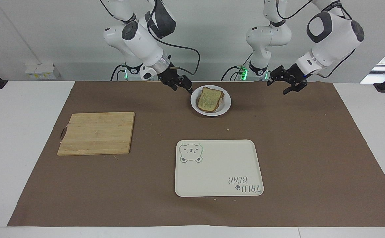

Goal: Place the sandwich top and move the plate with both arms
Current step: 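Release the bread onto the egg toast and withdraw the right gripper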

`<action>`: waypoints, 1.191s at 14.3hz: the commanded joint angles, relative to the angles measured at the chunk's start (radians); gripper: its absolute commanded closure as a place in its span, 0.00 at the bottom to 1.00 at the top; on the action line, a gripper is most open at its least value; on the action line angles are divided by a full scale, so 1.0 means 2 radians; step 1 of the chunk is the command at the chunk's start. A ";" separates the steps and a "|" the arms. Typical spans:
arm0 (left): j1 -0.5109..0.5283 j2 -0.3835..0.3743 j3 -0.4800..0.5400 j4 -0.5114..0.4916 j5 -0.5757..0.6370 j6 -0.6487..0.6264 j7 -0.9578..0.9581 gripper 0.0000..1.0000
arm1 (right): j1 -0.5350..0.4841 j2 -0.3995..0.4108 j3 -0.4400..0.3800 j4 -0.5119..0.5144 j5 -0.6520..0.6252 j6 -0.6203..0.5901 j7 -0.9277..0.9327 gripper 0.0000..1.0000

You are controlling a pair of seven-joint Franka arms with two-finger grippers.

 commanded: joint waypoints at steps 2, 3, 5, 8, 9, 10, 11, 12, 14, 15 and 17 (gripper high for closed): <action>-0.020 -0.030 0.005 -0.101 -0.083 0.081 0.044 0.00 | -0.046 0.015 0.004 0.061 -0.039 -0.033 -0.105 0.00; -0.021 -0.030 0.006 -0.111 -0.097 0.083 0.056 0.00 | -0.057 0.014 0.004 0.077 -0.068 -0.047 -0.128 0.00; -0.015 -0.023 0.006 -0.144 -0.157 0.090 0.113 0.01 | -0.082 0.015 0.004 0.113 -0.121 -0.081 -0.171 0.00; -0.016 -0.018 0.006 -0.187 -0.211 0.129 0.164 0.08 | -0.121 0.015 0.004 0.144 -0.153 -0.104 -0.228 0.00; -0.015 -0.014 0.006 -0.196 -0.228 0.129 0.186 0.14 | -0.133 0.015 0.003 0.152 -0.165 -0.106 -0.230 0.00; -0.016 -0.007 0.006 -0.204 -0.256 0.130 0.210 0.17 | -0.142 0.015 0.003 0.161 -0.194 -0.116 -0.230 0.00; -0.019 0.002 0.006 -0.209 -0.278 0.131 0.227 0.17 | -0.146 0.015 0.003 0.175 -0.223 -0.129 -0.230 0.00; -0.021 0.011 0.006 -0.211 -0.292 0.132 0.240 0.18 | -0.148 0.018 0.002 0.182 -0.247 -0.149 -0.228 0.00; -0.022 0.015 0.006 -0.217 -0.294 0.133 0.246 0.28 | -0.171 0.020 0.003 0.197 -0.273 -0.181 -0.227 0.00; -0.023 0.024 0.006 -0.221 -0.296 0.134 0.250 0.28 | -0.185 0.027 0.003 0.204 -0.273 -0.196 -0.227 0.00; -0.030 0.035 0.006 -0.221 -0.321 0.134 0.258 0.29 | -0.199 0.038 0.004 0.228 -0.275 -0.218 -0.227 0.00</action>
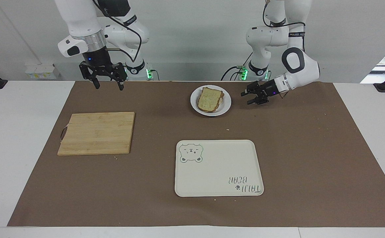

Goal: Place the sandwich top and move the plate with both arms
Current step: 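Push the left gripper against the white plate rim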

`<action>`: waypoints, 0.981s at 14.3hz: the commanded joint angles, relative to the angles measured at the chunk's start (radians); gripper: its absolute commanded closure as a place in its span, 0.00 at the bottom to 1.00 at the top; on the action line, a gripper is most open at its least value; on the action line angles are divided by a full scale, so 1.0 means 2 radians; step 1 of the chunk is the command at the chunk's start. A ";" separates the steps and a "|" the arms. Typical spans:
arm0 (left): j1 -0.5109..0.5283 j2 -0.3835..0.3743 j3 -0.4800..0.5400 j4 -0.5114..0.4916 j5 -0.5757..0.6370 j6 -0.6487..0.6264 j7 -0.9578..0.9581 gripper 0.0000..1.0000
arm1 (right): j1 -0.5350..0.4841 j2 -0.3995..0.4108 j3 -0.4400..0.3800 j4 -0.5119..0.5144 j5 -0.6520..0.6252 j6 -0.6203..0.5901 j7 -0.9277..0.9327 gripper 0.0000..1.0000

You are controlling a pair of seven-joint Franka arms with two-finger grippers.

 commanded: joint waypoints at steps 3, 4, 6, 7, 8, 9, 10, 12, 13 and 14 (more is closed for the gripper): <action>-0.068 0.035 0.005 -0.009 -0.081 0.054 0.039 0.31 | -0.028 0.047 0.007 0.079 -0.011 -0.062 -0.007 0.00; -0.089 0.044 0.005 -0.012 -0.099 0.075 0.042 0.30 | -0.032 0.059 0.007 0.094 -0.014 -0.072 -0.007 0.00; -0.118 0.046 0.005 -0.015 -0.140 0.095 0.054 0.29 | -0.036 0.062 0.006 0.101 -0.015 -0.073 -0.010 0.00; -0.119 0.044 0.005 -0.018 -0.140 0.096 0.055 0.29 | -0.036 0.061 0.006 0.099 -0.015 -0.068 -0.009 0.00; -0.120 0.044 0.005 -0.025 -0.140 0.097 0.058 0.30 | -0.035 0.061 0.005 0.097 -0.015 -0.067 -0.010 0.00; -0.123 0.043 0.005 -0.032 -0.140 0.099 0.070 0.30 | -0.034 0.061 0.004 0.096 -0.015 -0.064 -0.010 0.00; -0.126 0.042 0.005 -0.041 -0.140 0.099 0.081 0.30 | -0.027 0.061 -0.005 0.096 -0.015 -0.062 -0.014 0.00; -0.132 0.041 0.005 -0.045 -0.140 0.095 0.083 0.35 | -0.013 0.061 -0.015 0.096 -0.024 -0.058 -0.046 0.00; -0.133 0.041 0.005 -0.045 -0.140 0.093 0.082 0.41 | -0.014 0.061 -0.018 0.097 -0.024 -0.061 -0.057 0.00; -0.133 0.041 0.005 -0.045 -0.140 0.093 0.082 0.50 | -0.016 0.061 -0.018 0.097 -0.024 -0.063 -0.057 0.00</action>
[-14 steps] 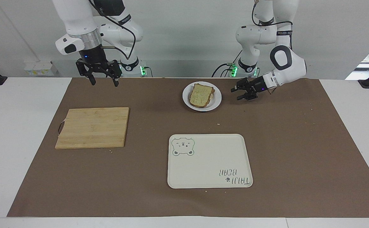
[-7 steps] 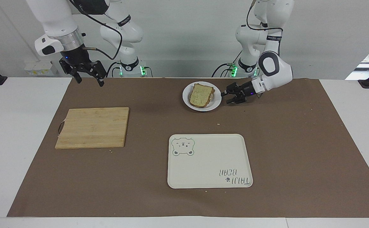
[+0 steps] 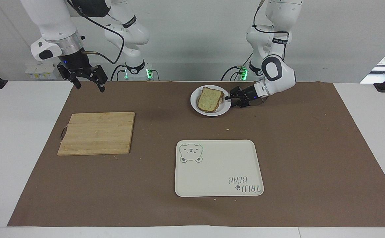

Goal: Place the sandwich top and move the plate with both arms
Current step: 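Push the left gripper against the white plate rim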

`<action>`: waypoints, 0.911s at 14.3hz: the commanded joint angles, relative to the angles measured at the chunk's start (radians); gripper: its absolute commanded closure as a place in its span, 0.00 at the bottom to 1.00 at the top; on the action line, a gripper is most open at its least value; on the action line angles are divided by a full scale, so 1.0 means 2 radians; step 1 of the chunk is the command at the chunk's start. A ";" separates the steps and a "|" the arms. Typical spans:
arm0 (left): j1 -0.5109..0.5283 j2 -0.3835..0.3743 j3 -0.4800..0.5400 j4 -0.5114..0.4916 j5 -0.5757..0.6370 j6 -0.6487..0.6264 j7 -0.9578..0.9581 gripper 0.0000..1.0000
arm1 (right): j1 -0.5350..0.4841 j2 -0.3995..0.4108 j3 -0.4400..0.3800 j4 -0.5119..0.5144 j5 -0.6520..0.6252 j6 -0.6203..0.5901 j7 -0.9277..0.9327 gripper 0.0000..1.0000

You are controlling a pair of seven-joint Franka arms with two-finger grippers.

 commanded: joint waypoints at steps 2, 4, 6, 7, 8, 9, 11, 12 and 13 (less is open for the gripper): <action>-0.015 -0.011 0.006 -0.010 -0.012 0.004 0.009 0.96 | 0.004 0.005 -0.008 0.009 -0.010 -0.005 -0.020 0.00; -0.015 -0.013 0.007 -0.010 -0.012 -0.002 0.006 1.00 | 0.008 0.004 -0.008 0.008 -0.010 -0.006 -0.020 0.00; -0.013 -0.014 0.007 -0.010 -0.012 -0.003 -0.005 1.00 | 0.008 0.002 -0.007 0.007 -0.009 -0.006 -0.020 0.00; -0.009 -0.018 0.007 -0.009 -0.012 -0.004 -0.013 1.00 | 0.007 0.002 -0.007 0.005 -0.009 -0.004 -0.021 0.00; -0.007 -0.022 0.008 -0.008 -0.012 -0.004 -0.014 1.00 | 0.007 0.002 -0.007 0.004 -0.009 -0.004 -0.021 0.00; -0.001 -0.025 0.008 -0.005 -0.012 -0.003 -0.015 1.00 | 0.007 0.001 -0.008 0.004 -0.009 -0.007 -0.021 0.00; 0.035 -0.025 0.008 0.007 -0.012 -0.011 -0.017 1.00 | 0.008 0.001 -0.007 0.003 -0.008 -0.008 -0.021 0.00; 0.051 -0.021 0.008 0.021 -0.012 -0.021 -0.017 1.00 | 0.008 0.000 -0.007 0.003 -0.001 -0.008 -0.018 0.00; 0.077 -0.010 0.008 0.039 -0.012 -0.034 -0.019 1.00 | 0.008 0.001 -0.006 0.005 -0.001 -0.006 -0.018 0.00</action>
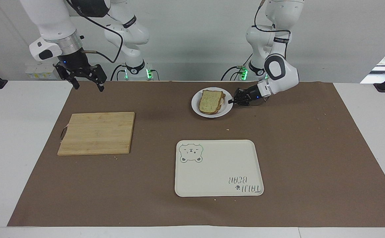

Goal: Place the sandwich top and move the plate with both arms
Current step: 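Push the left gripper against the white plate rim, then slide the white plate with the left gripper onto the bear tray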

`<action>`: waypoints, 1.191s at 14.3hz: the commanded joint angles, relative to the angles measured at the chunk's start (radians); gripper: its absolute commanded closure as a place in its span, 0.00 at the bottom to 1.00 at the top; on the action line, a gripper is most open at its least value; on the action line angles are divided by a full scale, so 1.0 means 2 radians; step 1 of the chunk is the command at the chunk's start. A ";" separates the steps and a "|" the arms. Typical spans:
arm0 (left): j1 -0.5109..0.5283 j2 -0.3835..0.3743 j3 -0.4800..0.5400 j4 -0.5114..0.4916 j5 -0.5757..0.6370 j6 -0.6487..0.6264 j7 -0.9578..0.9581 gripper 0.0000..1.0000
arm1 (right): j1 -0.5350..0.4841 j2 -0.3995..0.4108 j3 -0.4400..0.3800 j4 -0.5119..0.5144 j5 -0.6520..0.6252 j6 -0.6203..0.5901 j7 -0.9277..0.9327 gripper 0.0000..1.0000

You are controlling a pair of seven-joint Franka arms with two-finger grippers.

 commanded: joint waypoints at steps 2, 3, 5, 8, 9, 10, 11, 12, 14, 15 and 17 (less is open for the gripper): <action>0.066 0.028 0.000 0.065 -0.008 -0.050 -0.033 1.00 | 0.002 0.001 -0.001 0.004 0.000 -0.005 -0.007 0.00; 0.077 0.041 0.000 0.087 -0.009 -0.057 -0.052 1.00 | 0.001 0.001 -0.001 0.004 0.000 -0.005 -0.007 0.00; 0.078 0.072 0.000 0.137 -0.013 -0.055 -0.095 1.00 | 0.001 0.001 -0.001 0.004 0.000 -0.005 -0.007 0.00; 0.048 0.126 -0.009 0.217 -0.038 0.005 -0.204 1.00 | 0.001 0.001 -0.001 0.004 0.000 -0.005 -0.007 0.00; 0.023 0.140 -0.011 0.239 -0.061 0.048 -0.225 1.00 | 0.001 0.001 -0.001 0.004 0.000 -0.005 -0.007 0.00; -0.009 0.155 -0.013 0.259 -0.097 0.109 -0.232 1.00 | 0.001 0.001 -0.001 0.004 0.000 -0.005 -0.007 0.00; -0.033 0.170 -0.013 0.280 -0.125 0.171 -0.237 1.00 | 0.001 0.001 -0.001 0.004 0.000 -0.005 -0.007 0.00; -0.053 0.190 -0.017 0.308 -0.138 0.217 -0.250 1.00 | 0.001 0.001 -0.001 0.004 0.000 -0.005 -0.007 0.00; -0.054 0.220 -0.036 0.341 -0.135 0.253 -0.292 1.00 | 0.001 0.001 -0.001 0.004 0.000 -0.005 -0.007 0.00; -0.052 0.223 -0.040 0.344 -0.134 0.262 -0.293 1.00 | 0.001 0.001 -0.001 0.004 0.000 -0.005 -0.007 0.00; -0.052 0.230 -0.040 0.345 -0.134 0.264 -0.293 1.00 | 0.001 0.001 -0.001 0.004 0.000 -0.005 -0.007 0.00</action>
